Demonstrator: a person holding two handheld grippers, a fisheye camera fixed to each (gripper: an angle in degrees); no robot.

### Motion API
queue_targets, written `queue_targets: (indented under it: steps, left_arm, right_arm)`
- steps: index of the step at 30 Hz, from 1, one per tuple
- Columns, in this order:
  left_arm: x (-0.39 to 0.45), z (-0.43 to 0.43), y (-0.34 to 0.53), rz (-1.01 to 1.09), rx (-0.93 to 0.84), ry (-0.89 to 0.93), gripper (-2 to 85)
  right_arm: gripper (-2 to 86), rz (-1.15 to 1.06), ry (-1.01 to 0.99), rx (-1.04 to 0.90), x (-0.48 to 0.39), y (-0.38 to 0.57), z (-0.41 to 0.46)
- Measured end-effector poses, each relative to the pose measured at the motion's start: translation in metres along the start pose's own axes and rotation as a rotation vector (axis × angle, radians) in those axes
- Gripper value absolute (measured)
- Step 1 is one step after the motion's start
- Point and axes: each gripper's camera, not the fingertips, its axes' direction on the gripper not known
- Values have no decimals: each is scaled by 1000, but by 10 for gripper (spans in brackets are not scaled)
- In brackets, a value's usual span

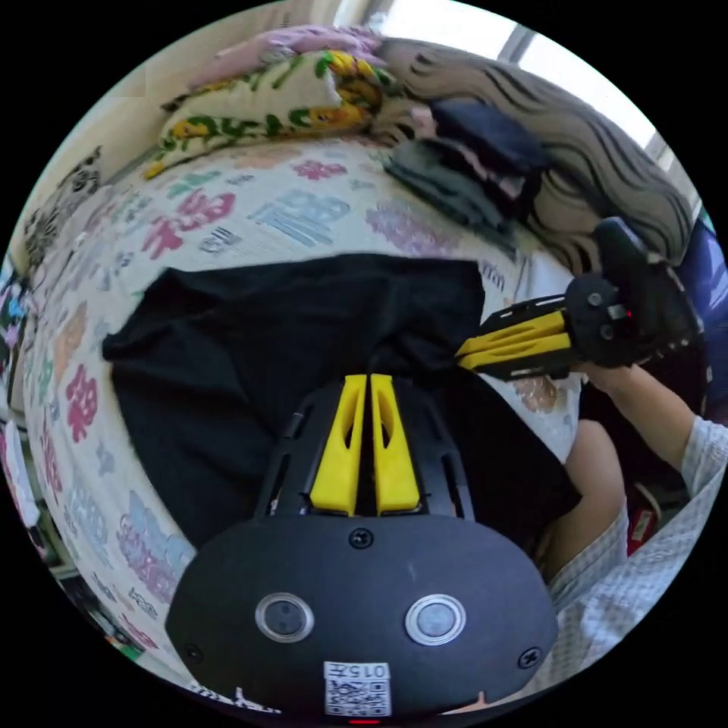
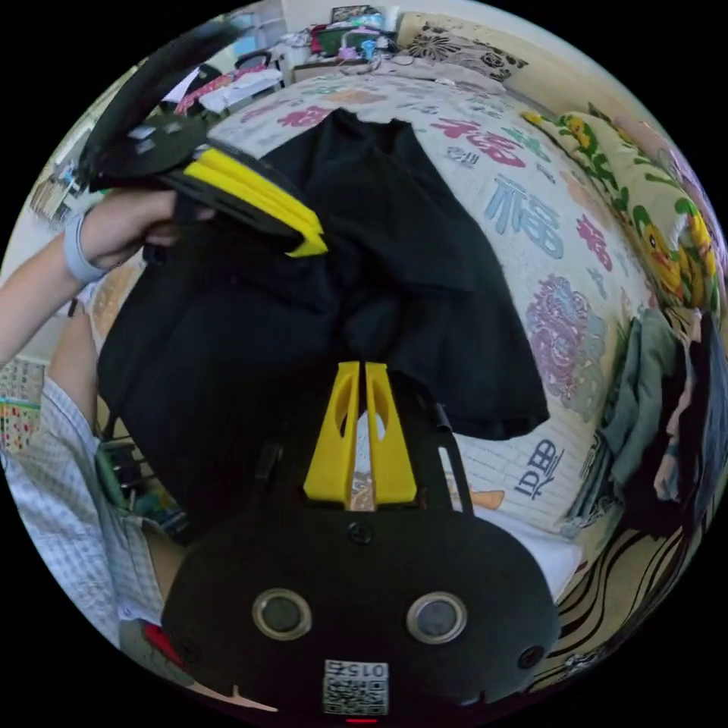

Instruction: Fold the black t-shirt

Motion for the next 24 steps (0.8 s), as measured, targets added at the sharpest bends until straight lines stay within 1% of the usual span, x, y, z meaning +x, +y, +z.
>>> queue_targets:
  steps: [1,3,4,5,6,7,8,9,10,11,12,13,14,15,16,17,18,19,20,21,23,24]
  left_arm:
    - [-7,-18,13,-22,40,-18,6]
    - [-48,-84,79,-166,186,-112,3]
    - [-60,-98,99,-216,218,-136,2]
    - [-86,-120,142,-329,274,-187,1]
    - [-112,-134,189,-464,309,-242,0]
    - [-124,-139,212,-530,322,-269,0]
    - [-144,-144,260,-653,337,-319,1]
    - [-158,-144,306,-770,340,-335,3]
    - [-162,-144,328,-817,345,-317,5]
    - [-162,-141,368,-861,359,-260,10]
    - [-155,-136,403,-880,358,-217,19]
    - [-150,-133,420,-888,348,-202,24]
    - [-138,-125,450,-899,310,-161,39]
    - [-124,-114,479,-907,268,-103,52]
    - [-116,-108,493,-910,244,-68,58]
    - [-100,-96,521,-924,197,10,68]
    - [-82,-85,547,-942,177,100,77]
    - [-73,-80,558,-943,180,151,77]
    - [-56,-71,578,-940,188,237,79]
    - [-41,-61,594,-932,194,297,78]
    - [-29,-46,606,-881,181,346,79]
    - [-27,-37,611,-875,193,354,80]
  right_arm:
    - [0,45,-3,53,10,0,-12]
    - [-1,151,44,127,35,-3,-32]
    - [0,236,82,170,57,-6,-45]
    - [4,345,125,213,82,-9,-55]
    - [7,408,140,229,95,-11,-59]
    - [20,535,131,245,121,-13,-62]
    - [34,653,70,243,143,-13,-61]
    - [42,712,37,252,151,-12,-61]
    - [51,803,-26,313,157,-7,-64]
    - [55,784,-78,410,148,-3,-70]
    - [57,749,-92,451,140,-2,-72]
    - [59,660,-114,483,120,-4,-73]
    - [63,539,-150,439,95,-8,-68]
    - [64,479,-176,407,81,-10,-64]
    - [64,358,-242,353,50,-10,-54]
    - [64,259,-305,269,17,-8,-39]
    - [65,211,-336,223,-1,-6,-31]
    - [66,131,-399,139,-36,1,-13]
    - [68,78,-454,57,-70,10,3]
    - [68,61,-485,33,-87,15,10]
    - [71,-10,-614,-31,-154,34,34]
    - [72,-26,-628,-45,-170,38,39]
